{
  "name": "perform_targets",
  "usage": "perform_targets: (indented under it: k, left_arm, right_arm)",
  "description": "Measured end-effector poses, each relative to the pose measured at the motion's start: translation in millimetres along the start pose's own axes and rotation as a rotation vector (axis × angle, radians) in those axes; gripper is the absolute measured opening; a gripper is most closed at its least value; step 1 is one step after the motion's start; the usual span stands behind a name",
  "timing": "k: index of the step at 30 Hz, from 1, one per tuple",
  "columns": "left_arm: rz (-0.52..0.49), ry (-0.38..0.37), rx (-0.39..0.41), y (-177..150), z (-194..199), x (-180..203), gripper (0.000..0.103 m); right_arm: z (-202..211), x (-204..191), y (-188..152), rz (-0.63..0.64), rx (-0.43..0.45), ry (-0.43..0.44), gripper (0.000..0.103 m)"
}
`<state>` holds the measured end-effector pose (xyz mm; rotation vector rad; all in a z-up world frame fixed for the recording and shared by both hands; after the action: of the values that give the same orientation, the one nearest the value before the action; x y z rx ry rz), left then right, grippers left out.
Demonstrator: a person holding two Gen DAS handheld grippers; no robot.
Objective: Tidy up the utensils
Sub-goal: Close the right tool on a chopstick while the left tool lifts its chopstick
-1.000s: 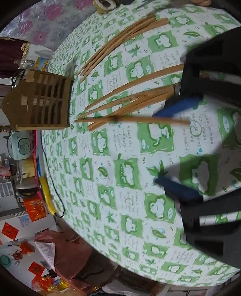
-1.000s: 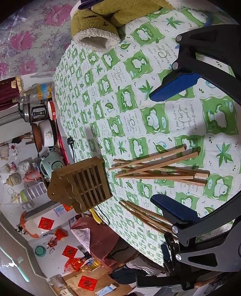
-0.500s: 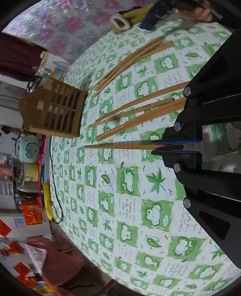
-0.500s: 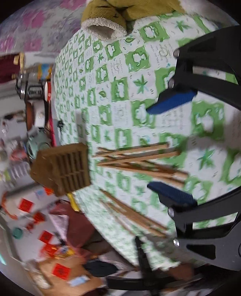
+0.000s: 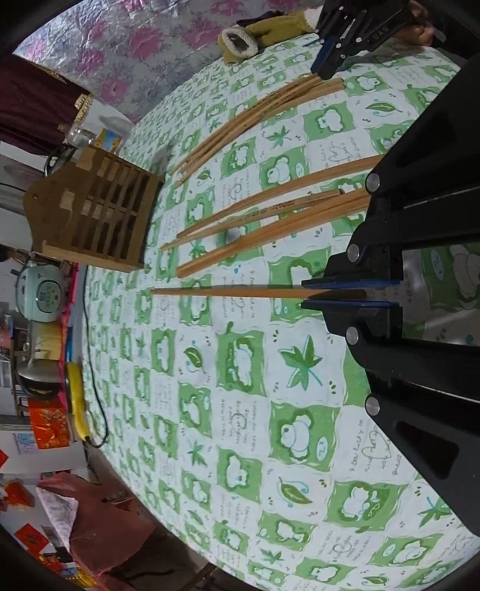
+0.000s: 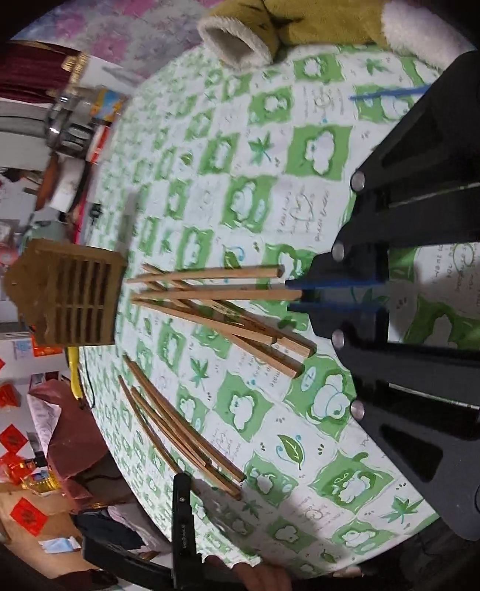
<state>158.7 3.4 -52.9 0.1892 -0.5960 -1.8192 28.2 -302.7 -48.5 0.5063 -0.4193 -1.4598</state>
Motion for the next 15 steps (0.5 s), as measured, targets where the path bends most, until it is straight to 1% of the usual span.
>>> perform_targets:
  k: [2,4,5,6,8,10,11,12,15]
  left_arm:
    - [-0.004,0.002,-0.001,-0.1,-0.5,0.8,0.007]
    - [-0.021,0.01,-0.001,-1.3,-0.2,3.8,0.009]
    - [-0.034,0.013,-0.001,-2.2,0.2,6.4,0.014]
    - [-0.045,0.015,-0.001,-3.2,1.0,8.5,0.021]
    - [-0.076,0.034,0.002,-5.9,2.5,14.8,0.028]
    - [-0.095,0.069,0.001,-6.8,1.1,17.0,0.026]
    - [-0.105,0.086,0.003,-7.4,1.1,18.2,0.012]
    - [-0.108,0.082,0.001,-7.9,1.2,18.6,0.006]
    - [-0.096,0.071,0.027,-8.4,11.4,17.6,0.006]
  right_arm:
    - [-0.6,1.4,0.2,-0.012,-0.002,0.014,0.007]
    - [-1.4,1.1,0.2,-0.016,-0.002,0.02,0.007]
    - [-2.2,1.1,0.6,-0.017,-0.004,0.023,0.007]
    - [-2.6,1.7,0.9,-0.02,-0.006,0.028,0.007]
    - [-3.7,1.7,1.8,-0.022,-0.006,0.031,0.007]
    - [-2.2,2.1,1.3,-0.027,0.002,0.033,0.006]
    - [-0.8,2.6,1.5,-0.03,0.011,0.031,0.006]
    - [1.9,4.0,1.9,-0.038,0.027,0.024,0.006]
    - [11.4,7.7,4.2,-0.058,0.075,0.016,0.006]
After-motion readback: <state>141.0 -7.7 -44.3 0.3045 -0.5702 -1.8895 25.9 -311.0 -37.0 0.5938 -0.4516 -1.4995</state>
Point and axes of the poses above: each gripper's, at about its wrist camera, not at the fingertips, and z roughly against the way its jaws point, x to its right, y to its top, the point moved 4 cm from there along -z, roughly the way its jaws point, and after that the axes turned 1 degree about -z, right-handed, at the moved point
